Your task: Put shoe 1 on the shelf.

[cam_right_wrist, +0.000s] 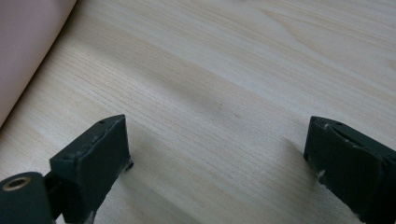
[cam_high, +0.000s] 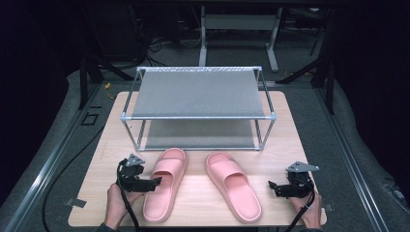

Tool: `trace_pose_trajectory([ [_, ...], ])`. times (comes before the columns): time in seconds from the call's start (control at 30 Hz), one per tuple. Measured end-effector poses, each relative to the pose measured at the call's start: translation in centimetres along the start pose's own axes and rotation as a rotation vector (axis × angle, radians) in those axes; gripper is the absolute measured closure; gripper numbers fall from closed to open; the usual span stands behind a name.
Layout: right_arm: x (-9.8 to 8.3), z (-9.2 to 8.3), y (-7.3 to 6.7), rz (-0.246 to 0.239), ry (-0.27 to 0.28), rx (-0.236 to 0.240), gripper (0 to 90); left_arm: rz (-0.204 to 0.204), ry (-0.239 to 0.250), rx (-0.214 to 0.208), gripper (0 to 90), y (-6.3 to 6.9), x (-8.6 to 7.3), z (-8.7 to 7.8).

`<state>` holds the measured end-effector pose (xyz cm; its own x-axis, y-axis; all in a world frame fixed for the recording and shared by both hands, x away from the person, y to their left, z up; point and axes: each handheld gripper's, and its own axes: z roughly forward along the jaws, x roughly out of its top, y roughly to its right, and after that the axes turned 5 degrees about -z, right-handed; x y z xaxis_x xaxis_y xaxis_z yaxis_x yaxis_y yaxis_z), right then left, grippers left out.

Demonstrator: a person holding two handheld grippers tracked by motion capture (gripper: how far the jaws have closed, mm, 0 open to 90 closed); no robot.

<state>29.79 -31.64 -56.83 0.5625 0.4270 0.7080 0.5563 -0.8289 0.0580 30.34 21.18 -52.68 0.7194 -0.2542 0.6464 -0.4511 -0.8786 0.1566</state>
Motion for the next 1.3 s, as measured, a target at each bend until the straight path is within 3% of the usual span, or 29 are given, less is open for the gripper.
trace_pose_trajectory([
  [0.23,0.0,0.0,0.0,0.0,0.001,-0.001,6.5,-0.004,0.008,0.016,38.1,0.4,0.1,1.0],
  [0.4,0.0,0.0,0.0,0.0,0.001,-0.002,6.5,-0.024,0.047,0.051,51.8,0.8,0.2,1.7],
  [0.83,-0.1,0.0,0.1,0.01,0.008,-0.004,6.7,-0.035,0.042,0.157,67.3,1.7,0.3,1.8],
  [1.07,-0.1,0.0,0.1,0.009,0.006,0.0,6.8,-0.027,0.043,0.181,73.9,1.9,0.3,1.6],
  [1.3,-0.1,0.0,0.1,0.008,0.007,0.001,6.8,-0.029,0.049,0.165,80.5,1.7,0.2,1.1],
])
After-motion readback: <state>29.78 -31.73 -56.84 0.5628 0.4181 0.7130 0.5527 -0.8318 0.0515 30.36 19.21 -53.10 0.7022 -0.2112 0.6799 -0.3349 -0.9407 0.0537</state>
